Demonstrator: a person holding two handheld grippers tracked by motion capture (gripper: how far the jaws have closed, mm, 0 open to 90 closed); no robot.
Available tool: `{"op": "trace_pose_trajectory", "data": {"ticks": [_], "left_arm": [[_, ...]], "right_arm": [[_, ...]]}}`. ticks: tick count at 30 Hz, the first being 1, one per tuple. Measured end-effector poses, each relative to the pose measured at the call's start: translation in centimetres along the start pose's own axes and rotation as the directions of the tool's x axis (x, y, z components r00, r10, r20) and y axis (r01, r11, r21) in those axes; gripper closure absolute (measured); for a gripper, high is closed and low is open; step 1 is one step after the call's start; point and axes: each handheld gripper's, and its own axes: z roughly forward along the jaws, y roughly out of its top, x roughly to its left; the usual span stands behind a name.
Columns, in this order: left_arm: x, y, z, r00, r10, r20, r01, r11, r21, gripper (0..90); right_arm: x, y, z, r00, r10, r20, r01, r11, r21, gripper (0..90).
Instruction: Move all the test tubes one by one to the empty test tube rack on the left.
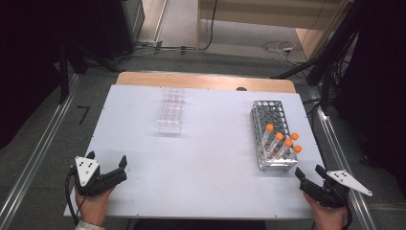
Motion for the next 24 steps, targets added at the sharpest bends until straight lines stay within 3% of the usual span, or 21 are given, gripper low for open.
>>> {"op": "trace_pose_trajectory", "data": {"ticks": [4,8,24], "left_arm": [[0.06,-0.06,0.14,1.0000,0.005,-0.001,-0.005,0.9999,0.016,1.7],[0.18,-0.16,0.56,1.0000,-0.001,0.005,0.000,0.9981,0.062,1.7],[0.88,-0.09,0.48,0.9996,-0.026,-0.008,0.026,0.9983,0.052,1.7]], "right_arm": [[0.22,0.17,-0.09,1.0000,-0.005,-0.005,0.004,1.000,-0.007,23.2],[0.39,0.24,-0.03,0.9999,-0.017,-0.001,0.017,1.000,-0.004,23.5],[0.68,0.42,-0.05,0.9994,-0.031,-0.012,0.031,1.000,-0.004,24.7]]}}
